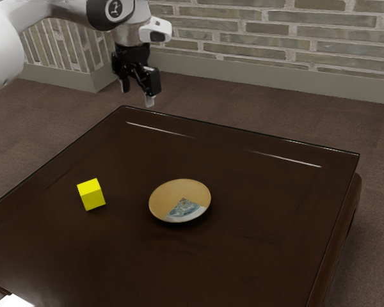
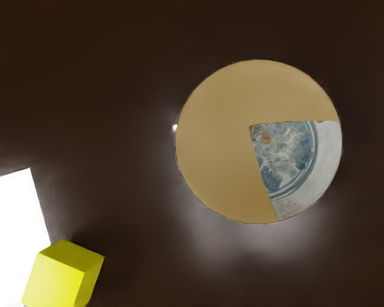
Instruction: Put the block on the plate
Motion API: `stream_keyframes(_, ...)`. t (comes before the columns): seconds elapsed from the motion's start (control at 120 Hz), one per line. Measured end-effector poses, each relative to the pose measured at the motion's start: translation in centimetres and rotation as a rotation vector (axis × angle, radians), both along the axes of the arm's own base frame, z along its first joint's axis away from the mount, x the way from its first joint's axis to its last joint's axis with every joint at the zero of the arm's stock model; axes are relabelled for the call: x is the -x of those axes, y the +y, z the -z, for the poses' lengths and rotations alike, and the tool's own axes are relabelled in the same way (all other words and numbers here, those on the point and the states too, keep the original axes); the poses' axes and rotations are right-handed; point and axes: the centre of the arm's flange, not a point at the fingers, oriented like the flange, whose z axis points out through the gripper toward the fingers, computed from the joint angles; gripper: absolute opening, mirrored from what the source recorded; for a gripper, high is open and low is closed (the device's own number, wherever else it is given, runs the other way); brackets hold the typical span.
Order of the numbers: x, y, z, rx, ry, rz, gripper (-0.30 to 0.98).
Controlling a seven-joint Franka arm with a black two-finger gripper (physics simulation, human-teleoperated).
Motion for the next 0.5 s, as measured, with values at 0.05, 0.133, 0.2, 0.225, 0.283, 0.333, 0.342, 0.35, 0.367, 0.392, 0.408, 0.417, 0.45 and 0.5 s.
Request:
stream_keyframes(0.05, -0.2, 0.2, 0.6, -0.010, 0.016, 0.024, 0.69)
stream_keyframes(0.133, -0.9, 1.7, 4.0, -0.031, 0.091, 0.045, 0.68)
stream_keyframes(0.2, -0.6, 4.9, 7.9, -0.029, 0.175, 0.027, 0.69)
stream_keyframes(0.225, -0.3, 6.0, 9.6, -0.023, 0.207, 0.023, 0.69)
stream_keyframes(0.283, 0.7, 8.5, 13.7, -0.009, 0.277, 0.012, 0.69)
stream_keyframes(0.333, 1.4, 10.9, 16.7, 0.011, 0.323, -0.007, 0.69)
stream_keyframes(0.342, 1.5, 11.3, 17.1, 0.015, 0.329, -0.010, 0.69)
stream_keyframes(0.35, 1.5, 11.7, 17.5, 0.019, 0.334, -0.014, 0.69)
stream_keyframes(0.367, 1.6, 12.6, 18.4, 0.027, 0.345, -0.024, 0.69)
stream_keyframes(0.392, 1.7, 14.2, 19.6, 0.039, 0.356, -0.040, 0.69)
stream_keyframes(0.408, 1.8, 15.2, 20.5, 0.047, 0.363, -0.050, 0.69)
stream_keyframes(0.417, 1.8, 15.7, 20.9, 0.053, 0.365, -0.054, 0.69)
stream_keyframes(0.45, 1.8, 17.4, 22.7, 0.074, 0.376, -0.066, 0.69)
stream_keyframes(0.5, 2.0, 19.4, 25.4, 0.111, 0.383, -0.078, 0.69)
